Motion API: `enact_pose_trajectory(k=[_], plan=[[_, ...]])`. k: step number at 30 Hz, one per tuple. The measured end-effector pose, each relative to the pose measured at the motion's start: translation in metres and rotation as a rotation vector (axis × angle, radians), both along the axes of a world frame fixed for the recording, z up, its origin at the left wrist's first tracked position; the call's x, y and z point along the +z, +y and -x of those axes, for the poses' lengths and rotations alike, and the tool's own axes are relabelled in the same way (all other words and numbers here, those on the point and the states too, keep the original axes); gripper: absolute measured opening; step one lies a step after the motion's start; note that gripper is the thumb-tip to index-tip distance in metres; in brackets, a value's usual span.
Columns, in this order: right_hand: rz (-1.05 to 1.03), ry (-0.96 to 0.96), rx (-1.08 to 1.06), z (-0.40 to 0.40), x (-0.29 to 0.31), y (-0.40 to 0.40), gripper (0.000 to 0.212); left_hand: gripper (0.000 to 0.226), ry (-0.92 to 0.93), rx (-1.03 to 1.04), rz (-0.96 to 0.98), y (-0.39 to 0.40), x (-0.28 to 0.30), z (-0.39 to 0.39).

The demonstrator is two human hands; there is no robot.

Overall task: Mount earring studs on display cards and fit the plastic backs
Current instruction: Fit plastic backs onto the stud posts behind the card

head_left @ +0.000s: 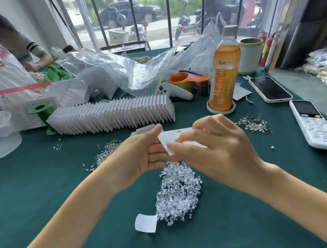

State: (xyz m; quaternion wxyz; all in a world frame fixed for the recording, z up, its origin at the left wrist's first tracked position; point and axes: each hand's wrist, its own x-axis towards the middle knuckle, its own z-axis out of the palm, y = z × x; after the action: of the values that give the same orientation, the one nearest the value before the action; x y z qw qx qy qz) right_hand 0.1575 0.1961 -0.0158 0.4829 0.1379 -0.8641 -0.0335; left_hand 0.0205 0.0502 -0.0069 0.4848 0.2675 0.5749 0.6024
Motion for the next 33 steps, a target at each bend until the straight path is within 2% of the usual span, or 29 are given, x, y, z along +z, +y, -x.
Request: enact_pose_trajectory(k=[2, 4, 7, 10, 11, 13, 16, 18, 22, 26, 28, 30, 31, 33], plan=[[-0.008, -0.107, -0.029, -0.003, -0.012, -0.002, 0.016, 0.030, 0.048, 0.042, -0.028, 0.002, -0.007, 0.001], [0.165, -0.152, -0.069, -0.008, -0.020, 0.000, 0.027, 0.029, 0.104, 0.069, -0.012, 0.000, -0.012, 0.002], [0.741, -0.229, -0.152, -0.012, -0.019, 0.005, 0.032, 0.033, 0.158, 0.053, 0.007, -0.003, -0.017, 0.003], [1.395, -0.544, -0.043, -0.009, -0.016, 0.015, 0.030, 0.037, 0.165, 0.027, 0.018, -0.004, -0.019, 0.000], [1.558, -0.619, 0.019, -0.006, -0.017, 0.017, 0.026, 0.038, 0.170, 0.036, 0.021, -0.003, -0.019, -0.001], [1.698, -0.687, 0.047, -0.003, -0.020, 0.018, 0.015, 0.042, 0.304, 0.085, 0.030, -0.004, -0.021, -0.004], [1.686, -0.671, 0.013, -0.002, -0.022, 0.017, 0.006, 0.074, 0.917, 0.068, 0.034, -0.009, -0.025, -0.006], [1.692, -0.665, 0.010, -0.001, -0.021, 0.019, 0.005, 0.085, 1.174, 0.027, 0.035, -0.010, -0.028, -0.008], [1.743, -0.706, 0.041, 0.002, -0.019, 0.022, 0.006, 0.079, 1.321, 0.056, -0.007, -0.009, -0.034, -0.008], [1.716, -0.793, 0.068, 0.002, -0.018, 0.026, 0.011, 0.078, 1.324, 0.104, 0.014, -0.010, -0.034, -0.006], [1.494, -0.738, -0.006, -0.005, -0.019, 0.032, 0.012, 0.077, 1.360, 0.119, 0.022, -0.010, -0.035, -0.005], [1.083, -0.648, -0.139, -0.018, -0.019, 0.043, 0.005, 0.077, 1.368, 0.131, 0.054, -0.012, -0.036, -0.004], [0.906, -0.650, -0.188, -0.026, -0.019, 0.048, 0.007, 0.077, 1.366, 0.140, 0.070, -0.013, -0.036, -0.004], [0.730, -0.727, -0.228, -0.042, -0.020, 0.056, 0.011, 0.077, 1.370, 0.154, 0.086, -0.013, -0.037, -0.004]])
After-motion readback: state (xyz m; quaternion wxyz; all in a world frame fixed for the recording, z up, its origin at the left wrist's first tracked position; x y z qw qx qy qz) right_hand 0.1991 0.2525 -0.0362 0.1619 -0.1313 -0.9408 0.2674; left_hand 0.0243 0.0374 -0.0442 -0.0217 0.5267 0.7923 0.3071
